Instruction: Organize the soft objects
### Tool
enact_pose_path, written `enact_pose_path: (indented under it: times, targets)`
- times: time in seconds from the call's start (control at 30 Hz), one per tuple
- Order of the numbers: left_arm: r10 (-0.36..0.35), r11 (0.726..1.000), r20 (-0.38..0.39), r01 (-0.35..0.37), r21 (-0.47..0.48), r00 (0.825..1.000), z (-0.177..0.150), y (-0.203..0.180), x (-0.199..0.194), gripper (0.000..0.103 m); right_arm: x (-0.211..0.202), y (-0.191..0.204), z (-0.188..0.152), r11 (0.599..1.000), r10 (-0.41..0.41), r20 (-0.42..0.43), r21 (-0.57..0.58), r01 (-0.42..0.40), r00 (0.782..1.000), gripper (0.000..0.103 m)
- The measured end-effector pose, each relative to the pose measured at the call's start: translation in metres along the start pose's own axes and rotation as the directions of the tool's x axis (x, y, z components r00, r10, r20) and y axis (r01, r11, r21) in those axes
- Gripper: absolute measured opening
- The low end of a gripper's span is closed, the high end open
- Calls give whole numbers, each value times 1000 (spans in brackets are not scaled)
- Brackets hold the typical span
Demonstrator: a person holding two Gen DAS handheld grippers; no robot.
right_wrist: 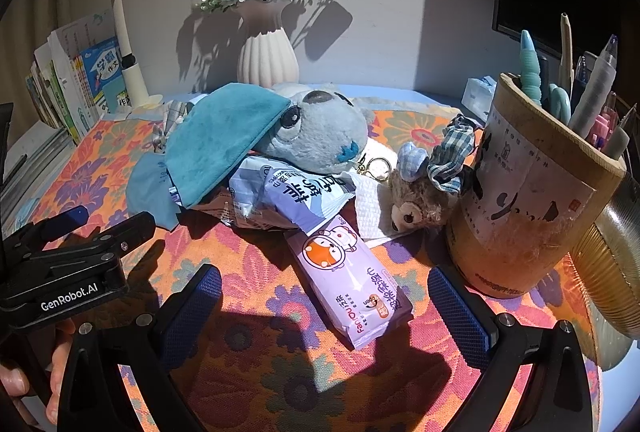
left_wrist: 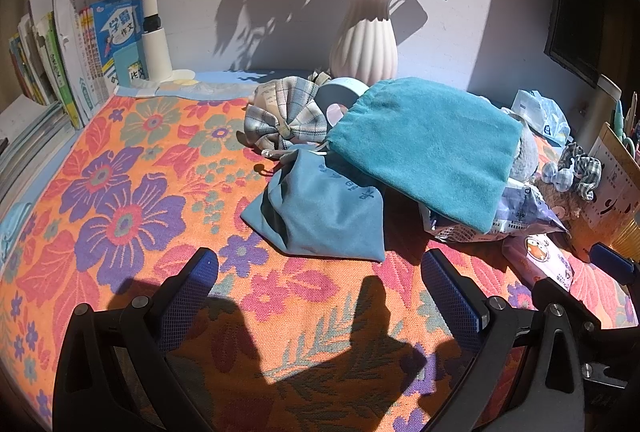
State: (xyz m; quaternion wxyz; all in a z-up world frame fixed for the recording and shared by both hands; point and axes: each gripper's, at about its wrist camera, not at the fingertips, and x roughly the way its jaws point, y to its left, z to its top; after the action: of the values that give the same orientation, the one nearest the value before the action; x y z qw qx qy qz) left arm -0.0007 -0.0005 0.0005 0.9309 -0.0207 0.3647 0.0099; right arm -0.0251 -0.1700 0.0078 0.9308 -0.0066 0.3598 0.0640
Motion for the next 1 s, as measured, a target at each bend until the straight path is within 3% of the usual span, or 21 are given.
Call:
enact_pose_path:
  times: [0.13,0.23,0.27,0.37,0.47,0.57,0.67,1.0]
  targets:
    - [-19,999,0,19,-40,1000,-3,6,-1,101,-7,-6,0,1000,4,32,20,-5,999,103]
    - [-96,992,7,96,-81,995,2,17,-1,101,-10,-10,0,1000,19,55,24,-21,998,103]
    - [-144,983,68,151,-107,987,4,19,-5,101,-13,-9,0,1000,12,104,5,-13,995,103]
    - [-167,986,78,168,-11,983,17,10,-12,101,-19,-8,-3,1000,21,188,-11,-19,982,103]
    - [-208,978,22,207,33,978,32,-5,-11,101,-16,-7,-3,1000,17,106,-8,-16,994,103]
    - [-314,949,-177,314,-31,933,50,-16,7,101,-13,-8,-3,1000,16,57,5,-16,998,103]
    - [-304,948,-235,318,26,923,60,-39,25,101,-11,-12,-4,1000,22,47,18,-23,999,103]
    - [-307,945,-222,325,46,925,70,-61,50,101,-9,-16,-3,998,49,35,32,-50,998,103]
